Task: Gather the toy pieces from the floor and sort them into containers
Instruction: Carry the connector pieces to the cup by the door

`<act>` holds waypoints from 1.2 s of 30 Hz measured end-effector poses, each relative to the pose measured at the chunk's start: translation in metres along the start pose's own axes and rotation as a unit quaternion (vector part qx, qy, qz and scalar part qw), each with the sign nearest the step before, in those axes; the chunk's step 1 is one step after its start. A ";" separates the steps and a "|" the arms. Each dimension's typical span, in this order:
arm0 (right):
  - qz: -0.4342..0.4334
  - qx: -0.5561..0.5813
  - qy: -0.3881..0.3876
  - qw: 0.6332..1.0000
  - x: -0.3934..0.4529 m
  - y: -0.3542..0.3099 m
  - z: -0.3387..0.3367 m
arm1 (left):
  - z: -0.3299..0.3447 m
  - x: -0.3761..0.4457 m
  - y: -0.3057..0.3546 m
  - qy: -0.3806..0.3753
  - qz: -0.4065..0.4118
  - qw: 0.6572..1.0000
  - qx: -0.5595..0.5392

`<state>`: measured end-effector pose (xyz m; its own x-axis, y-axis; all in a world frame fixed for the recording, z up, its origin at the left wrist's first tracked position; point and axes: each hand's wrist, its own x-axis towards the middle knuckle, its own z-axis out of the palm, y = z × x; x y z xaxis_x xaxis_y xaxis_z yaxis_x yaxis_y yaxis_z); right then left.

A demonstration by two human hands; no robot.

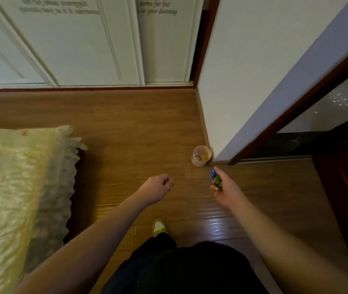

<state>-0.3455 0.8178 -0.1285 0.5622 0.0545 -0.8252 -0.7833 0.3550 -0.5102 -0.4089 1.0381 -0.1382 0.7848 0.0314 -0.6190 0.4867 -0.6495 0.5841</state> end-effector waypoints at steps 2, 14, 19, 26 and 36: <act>0.004 0.018 0.013 1.000 0.005 -0.009 0.002 | -0.019 0.016 0.015 0.002 0.026 0.999 0.029; 0.045 0.055 0.028 0.997 0.069 -0.081 0.002 | -0.045 0.101 0.054 -0.003 0.035 0.998 0.052; 0.079 0.034 0.037 0.996 0.135 -0.116 0.006 | -0.052 0.140 0.062 0.000 -0.012 1.000 0.028; 0.096 -0.035 0.027 0.994 0.232 -0.163 0.016 | -0.046 0.209 0.089 0.006 -0.057 0.998 -0.028; 0.115 0.005 0.078 0.990 0.447 -0.106 0.024 | 0.026 0.367 0.012 0.030 -0.057 0.997 -0.050</act>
<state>-0.0048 0.8273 -0.4369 0.3204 -0.0088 -0.9472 -0.8832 0.3588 -0.3020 -0.1247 1.0220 -0.3722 0.7420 0.1478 -0.6539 0.6076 -0.5607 0.5626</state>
